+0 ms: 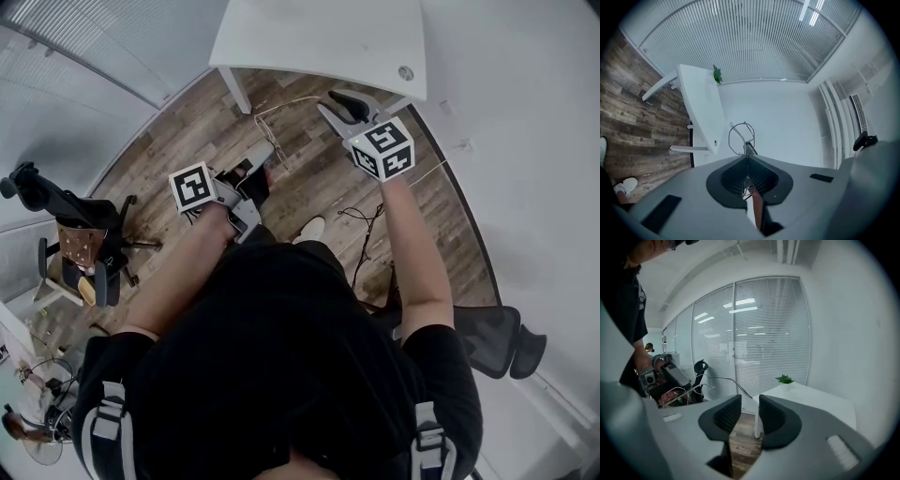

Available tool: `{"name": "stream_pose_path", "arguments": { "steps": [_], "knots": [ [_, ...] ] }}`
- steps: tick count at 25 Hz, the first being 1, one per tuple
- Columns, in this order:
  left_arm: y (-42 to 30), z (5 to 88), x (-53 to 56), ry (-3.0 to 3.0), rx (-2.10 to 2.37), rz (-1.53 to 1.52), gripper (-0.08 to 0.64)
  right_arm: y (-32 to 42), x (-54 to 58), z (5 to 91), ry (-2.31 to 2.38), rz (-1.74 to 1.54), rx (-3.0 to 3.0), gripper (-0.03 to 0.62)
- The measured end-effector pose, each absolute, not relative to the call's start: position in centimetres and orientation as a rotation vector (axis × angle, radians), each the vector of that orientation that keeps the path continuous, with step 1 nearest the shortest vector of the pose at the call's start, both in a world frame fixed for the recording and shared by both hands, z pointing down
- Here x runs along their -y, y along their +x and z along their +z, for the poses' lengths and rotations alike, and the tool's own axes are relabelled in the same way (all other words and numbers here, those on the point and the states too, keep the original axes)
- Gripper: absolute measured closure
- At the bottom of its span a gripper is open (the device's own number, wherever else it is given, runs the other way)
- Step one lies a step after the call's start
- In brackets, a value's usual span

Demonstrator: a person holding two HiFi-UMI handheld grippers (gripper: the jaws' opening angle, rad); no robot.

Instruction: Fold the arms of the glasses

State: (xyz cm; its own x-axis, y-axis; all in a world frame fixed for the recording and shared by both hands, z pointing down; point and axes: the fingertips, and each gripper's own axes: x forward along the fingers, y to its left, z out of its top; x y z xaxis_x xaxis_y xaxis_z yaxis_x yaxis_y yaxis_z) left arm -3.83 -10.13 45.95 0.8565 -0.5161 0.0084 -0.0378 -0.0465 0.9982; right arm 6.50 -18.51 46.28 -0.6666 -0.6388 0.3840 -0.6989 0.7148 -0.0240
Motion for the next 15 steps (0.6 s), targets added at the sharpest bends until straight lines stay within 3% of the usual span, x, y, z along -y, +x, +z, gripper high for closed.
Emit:
{"name": "stream_pose_path", "arguments": {
  "steps": [15],
  "knots": [
    [-3.97, 46.17, 10.3, 1.581, 0.461, -0.402, 0.548, 6.09, 17.53, 46.38, 0.977, 0.156, 2.564, 0.543]
  ]
}}
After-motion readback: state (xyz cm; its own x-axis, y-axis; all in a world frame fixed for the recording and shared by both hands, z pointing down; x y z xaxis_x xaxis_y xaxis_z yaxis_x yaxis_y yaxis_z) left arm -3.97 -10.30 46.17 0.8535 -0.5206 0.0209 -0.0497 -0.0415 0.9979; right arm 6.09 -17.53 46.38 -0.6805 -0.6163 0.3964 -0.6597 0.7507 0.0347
